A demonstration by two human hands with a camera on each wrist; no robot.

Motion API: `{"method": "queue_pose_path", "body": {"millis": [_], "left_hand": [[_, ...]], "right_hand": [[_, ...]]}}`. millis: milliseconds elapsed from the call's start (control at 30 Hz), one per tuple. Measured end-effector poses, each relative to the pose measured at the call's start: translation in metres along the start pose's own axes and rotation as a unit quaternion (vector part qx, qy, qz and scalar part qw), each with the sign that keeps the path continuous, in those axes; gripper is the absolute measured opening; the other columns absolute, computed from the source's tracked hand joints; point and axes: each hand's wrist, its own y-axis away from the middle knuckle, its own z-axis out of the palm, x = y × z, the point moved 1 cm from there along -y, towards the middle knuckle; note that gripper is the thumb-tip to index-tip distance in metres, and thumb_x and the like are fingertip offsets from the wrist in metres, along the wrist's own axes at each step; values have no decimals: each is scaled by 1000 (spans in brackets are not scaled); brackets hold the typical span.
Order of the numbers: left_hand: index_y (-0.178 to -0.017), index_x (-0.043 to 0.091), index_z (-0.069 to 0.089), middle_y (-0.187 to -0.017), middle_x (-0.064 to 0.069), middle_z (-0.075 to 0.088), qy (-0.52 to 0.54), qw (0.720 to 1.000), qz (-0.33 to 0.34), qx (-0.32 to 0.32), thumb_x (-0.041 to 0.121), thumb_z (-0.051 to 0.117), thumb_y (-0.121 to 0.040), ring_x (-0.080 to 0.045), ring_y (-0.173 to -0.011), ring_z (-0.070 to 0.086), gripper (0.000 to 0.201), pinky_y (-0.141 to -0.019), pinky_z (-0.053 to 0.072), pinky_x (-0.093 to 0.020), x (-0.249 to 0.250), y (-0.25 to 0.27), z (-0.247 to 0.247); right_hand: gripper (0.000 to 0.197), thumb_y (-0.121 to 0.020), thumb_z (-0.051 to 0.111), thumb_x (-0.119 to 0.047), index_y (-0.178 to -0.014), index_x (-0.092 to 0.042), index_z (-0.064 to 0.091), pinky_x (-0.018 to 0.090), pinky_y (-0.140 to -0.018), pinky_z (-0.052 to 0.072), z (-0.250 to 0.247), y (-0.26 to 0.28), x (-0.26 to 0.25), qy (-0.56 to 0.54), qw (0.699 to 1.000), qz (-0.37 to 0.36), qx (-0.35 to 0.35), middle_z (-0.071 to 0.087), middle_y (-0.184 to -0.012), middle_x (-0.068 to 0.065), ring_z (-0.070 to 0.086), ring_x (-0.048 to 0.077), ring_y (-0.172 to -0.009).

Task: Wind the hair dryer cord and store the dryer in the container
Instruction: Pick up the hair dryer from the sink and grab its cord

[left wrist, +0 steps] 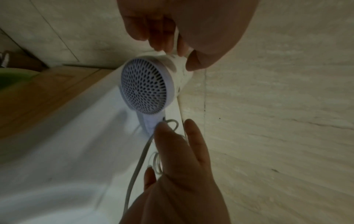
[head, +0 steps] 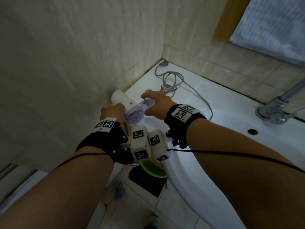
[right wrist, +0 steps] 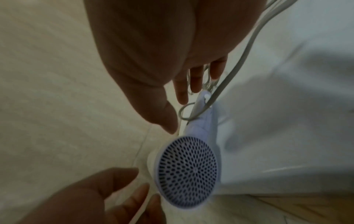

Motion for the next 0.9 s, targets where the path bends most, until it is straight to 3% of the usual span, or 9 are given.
{"method": "queue_pose_path", "body": {"millis": [67,167,233,400,500,633,700,800,900], "left_hand": [[-116,7,57,-76,-4,53,78,995,-54,-9,22,54,-82,-19,-66,53,37,-61,43,-23,-5,-3,-3],[-82,9,58,-78,-11,57,104,989,-78,-70,24,56,-82,-24,-69,56,15,-72,51,-32,-10,-1,2],[-89,7,62,-92,-19,63,138,981,-89,-104,29,58,-78,-30,-82,59,24,-82,50,-39,-10,5,4],[-83,8,56,-72,-8,56,210,964,-85,-141,19,49,-89,-22,-61,51,14,-45,46,-22,-14,11,6],[-73,7,52,-65,-9,52,231,961,-65,-140,11,44,-86,-22,-59,46,15,-56,40,-27,-19,16,12],[-84,6,55,-80,-10,58,305,937,-51,-163,5,37,-81,-24,-71,53,18,-68,46,-33,-16,15,15],[-115,12,55,-101,-11,59,333,920,-7,-205,4,38,-77,-26,-86,57,42,-79,45,-37,-4,19,17],[-130,29,41,-98,-4,60,363,900,49,-236,0,38,-55,-24,-85,57,80,-74,41,-31,17,28,22],[-122,27,42,-99,0,59,307,908,116,-258,-9,43,-70,-19,-95,55,64,-80,40,-30,26,41,35]], "right_hand": [[67,-73,66,-19,-135,-30,43,35,-110,26,7,-6,-6,124,992,-21,-21,43,-140,8,36,28,-133],[68,-79,60,-20,-140,-32,33,39,-110,24,14,-7,-5,265,963,-20,-39,31,-147,13,29,33,-136],[68,-79,59,-19,-140,-36,32,46,-110,26,19,-7,0,268,963,-5,-38,24,-150,12,25,39,-136],[51,-80,58,-21,-128,-32,45,51,-109,25,21,-6,-2,256,966,-30,16,27,-151,-2,17,33,-141],[40,-81,55,-22,-120,-28,51,50,-113,17,9,-2,-1,215,974,-57,36,42,-142,-5,19,29,-142],[44,-72,65,-29,-113,-23,51,45,-109,22,-9,3,0,223,969,-81,63,56,-110,3,39,27,-128],[50,-65,72,-37,-109,-23,52,40,-99,31,-19,7,-4,202,970,-87,103,53,-94,1,48,27,-114],[52,-60,74,-41,-105,-25,53,31,-82,39,-35,13,-5,82,982,-80,147,61,-101,7,55,28,-102],[46,-55,73,-47,-92,-34,49,39,-87,49,-54,26,-9,-66,979,-85,174,62,-104,-1,57,23,-104]]}}
